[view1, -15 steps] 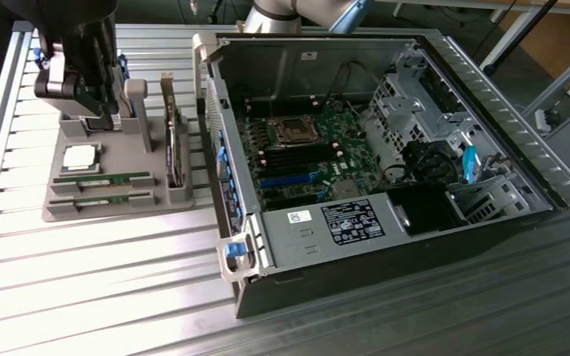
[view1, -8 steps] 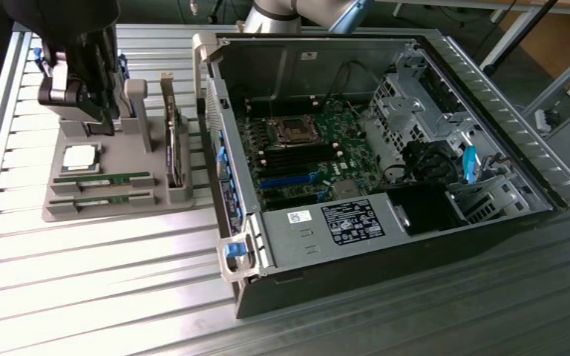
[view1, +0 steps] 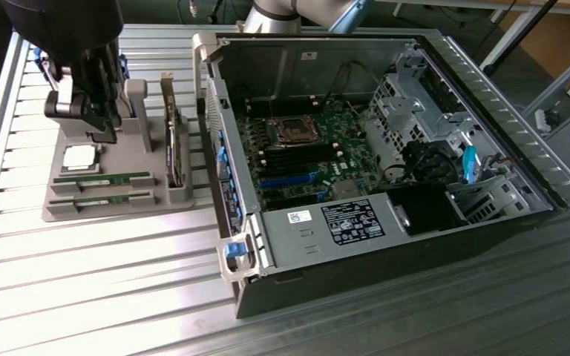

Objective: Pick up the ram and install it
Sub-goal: 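Pick up the ram and move it above insertion slot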

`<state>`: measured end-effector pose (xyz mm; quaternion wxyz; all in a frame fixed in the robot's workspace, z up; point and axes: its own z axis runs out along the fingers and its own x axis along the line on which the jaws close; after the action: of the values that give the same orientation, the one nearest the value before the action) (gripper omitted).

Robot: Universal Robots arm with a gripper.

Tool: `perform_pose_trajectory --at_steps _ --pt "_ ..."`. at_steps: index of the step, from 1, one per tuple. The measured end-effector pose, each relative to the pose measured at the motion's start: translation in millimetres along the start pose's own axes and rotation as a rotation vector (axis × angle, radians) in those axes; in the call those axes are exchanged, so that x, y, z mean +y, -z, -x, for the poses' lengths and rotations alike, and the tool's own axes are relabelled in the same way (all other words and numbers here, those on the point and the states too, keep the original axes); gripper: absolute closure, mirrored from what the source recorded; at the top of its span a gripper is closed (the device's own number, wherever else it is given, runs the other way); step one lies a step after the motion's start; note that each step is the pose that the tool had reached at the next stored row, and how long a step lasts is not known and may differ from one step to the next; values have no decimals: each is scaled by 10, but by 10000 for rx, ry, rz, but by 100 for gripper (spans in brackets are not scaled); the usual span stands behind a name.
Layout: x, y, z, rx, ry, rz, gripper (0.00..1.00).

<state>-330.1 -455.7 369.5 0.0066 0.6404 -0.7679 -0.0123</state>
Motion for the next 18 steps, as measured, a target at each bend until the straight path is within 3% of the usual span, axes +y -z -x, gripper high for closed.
perform_pose_trajectory --at_steps 18 --pt "-3 -112 -1 0 0 0 71"
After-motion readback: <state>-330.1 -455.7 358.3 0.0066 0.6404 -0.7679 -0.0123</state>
